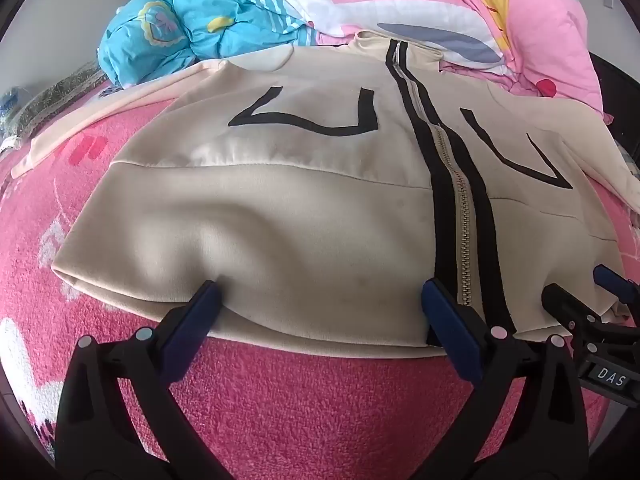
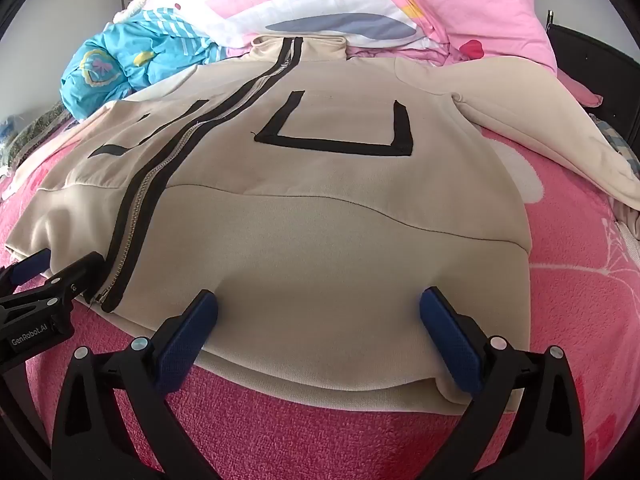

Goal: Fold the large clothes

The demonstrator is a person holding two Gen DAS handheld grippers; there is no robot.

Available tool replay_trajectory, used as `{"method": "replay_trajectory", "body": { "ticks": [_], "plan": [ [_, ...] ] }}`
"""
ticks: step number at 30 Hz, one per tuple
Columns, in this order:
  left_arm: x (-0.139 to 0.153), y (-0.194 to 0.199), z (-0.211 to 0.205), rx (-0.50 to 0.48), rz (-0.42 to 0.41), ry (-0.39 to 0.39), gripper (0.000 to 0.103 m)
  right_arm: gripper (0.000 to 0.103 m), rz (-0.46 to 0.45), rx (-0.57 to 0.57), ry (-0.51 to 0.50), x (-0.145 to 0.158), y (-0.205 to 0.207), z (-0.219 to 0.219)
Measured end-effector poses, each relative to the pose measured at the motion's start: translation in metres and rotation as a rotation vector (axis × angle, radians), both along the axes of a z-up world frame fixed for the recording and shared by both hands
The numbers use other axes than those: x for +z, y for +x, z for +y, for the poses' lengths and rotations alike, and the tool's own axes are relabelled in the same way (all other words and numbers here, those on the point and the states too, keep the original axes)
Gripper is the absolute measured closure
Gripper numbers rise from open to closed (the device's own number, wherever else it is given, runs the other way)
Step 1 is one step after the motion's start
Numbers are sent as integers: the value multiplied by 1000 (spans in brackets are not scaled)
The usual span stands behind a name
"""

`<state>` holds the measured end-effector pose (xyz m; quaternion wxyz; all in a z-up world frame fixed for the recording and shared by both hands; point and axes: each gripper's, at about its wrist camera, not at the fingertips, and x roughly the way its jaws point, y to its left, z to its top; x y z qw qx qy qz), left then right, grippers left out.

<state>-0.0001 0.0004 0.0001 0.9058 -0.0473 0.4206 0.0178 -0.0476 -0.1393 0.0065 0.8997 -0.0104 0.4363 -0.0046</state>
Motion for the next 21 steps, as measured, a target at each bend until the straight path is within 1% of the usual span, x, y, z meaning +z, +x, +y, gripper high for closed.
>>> {"method": "replay_trajectory", "body": {
  "ticks": [8,9,21],
  "plan": [
    [0,-1,5,0,-1,2,6,5,0,0,3,0,0,0],
    [0,0,0,0,1,11,6,5,0,0,3,0,0,0],
    [0,0,0,0,1,12,6,5,0,1,3,0,0,0]
  ]
}}
